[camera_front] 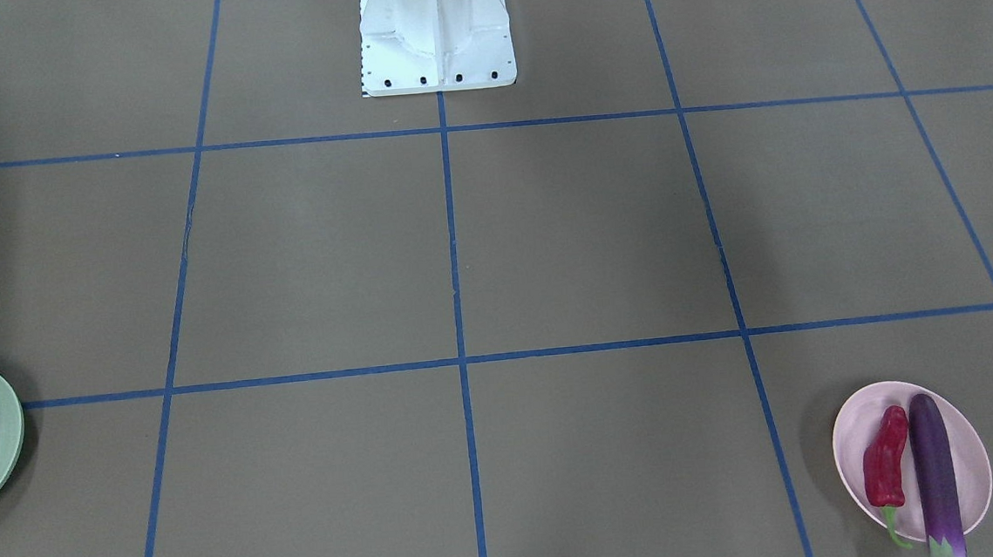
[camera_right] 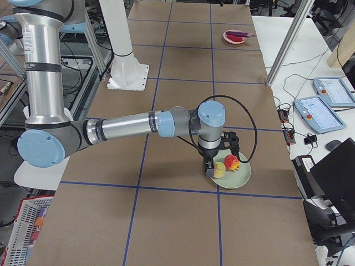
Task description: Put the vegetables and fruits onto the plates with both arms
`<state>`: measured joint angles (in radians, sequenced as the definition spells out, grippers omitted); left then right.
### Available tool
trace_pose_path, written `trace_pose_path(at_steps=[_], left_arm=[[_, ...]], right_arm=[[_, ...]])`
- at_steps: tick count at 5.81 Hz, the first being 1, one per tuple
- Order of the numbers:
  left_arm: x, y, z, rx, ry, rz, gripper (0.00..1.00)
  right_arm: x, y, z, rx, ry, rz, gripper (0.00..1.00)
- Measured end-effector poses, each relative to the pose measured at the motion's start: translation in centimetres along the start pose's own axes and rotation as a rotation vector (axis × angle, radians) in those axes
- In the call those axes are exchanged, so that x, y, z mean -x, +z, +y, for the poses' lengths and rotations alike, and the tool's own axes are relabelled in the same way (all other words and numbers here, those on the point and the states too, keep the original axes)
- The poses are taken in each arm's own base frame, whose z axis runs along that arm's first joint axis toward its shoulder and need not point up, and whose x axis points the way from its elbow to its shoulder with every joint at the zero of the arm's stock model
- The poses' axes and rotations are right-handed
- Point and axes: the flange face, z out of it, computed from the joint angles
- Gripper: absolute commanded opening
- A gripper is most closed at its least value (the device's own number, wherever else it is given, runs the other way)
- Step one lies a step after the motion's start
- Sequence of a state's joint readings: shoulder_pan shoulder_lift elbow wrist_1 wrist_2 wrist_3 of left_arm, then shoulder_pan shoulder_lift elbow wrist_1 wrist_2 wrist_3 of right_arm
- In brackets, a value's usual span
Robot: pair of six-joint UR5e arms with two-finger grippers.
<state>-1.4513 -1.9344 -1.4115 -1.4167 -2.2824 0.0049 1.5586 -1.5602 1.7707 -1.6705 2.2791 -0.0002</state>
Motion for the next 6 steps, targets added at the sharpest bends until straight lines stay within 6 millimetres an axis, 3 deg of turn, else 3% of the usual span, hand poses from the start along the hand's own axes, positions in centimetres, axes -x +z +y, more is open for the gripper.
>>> trace_pose_path(at_steps=[1,2,3,4,6], left_arm=[[2.9,0.4,5.5,0.007,0.02,0.012,1.0],[4.6,1.1,11.8,0.011,0.006,0.025,1.0],[4.9,1.1,16.1,0.007,-0.003,0.029,1.0],[5.2,0.9,18.6,0.004,-0.016,0.035,1.0],[6.0,0.0,21.0,-0.02,-0.057,0.093,1.0]], right_arm=[[0.0,0.0,0.1,0.0,-0.001,-0.001,1.0],[0.1,-0.1,0.1,-0.001,-0.002,-0.002,1.0],[0.1,-0.1,0.1,-0.002,-0.003,-0.002,1.0],[0.2,-0.1,0.1,-0.002,-0.003,-0.003,1.0],[0.2,0.0,0.2,0.001,-0.001,-0.004,1.0]])
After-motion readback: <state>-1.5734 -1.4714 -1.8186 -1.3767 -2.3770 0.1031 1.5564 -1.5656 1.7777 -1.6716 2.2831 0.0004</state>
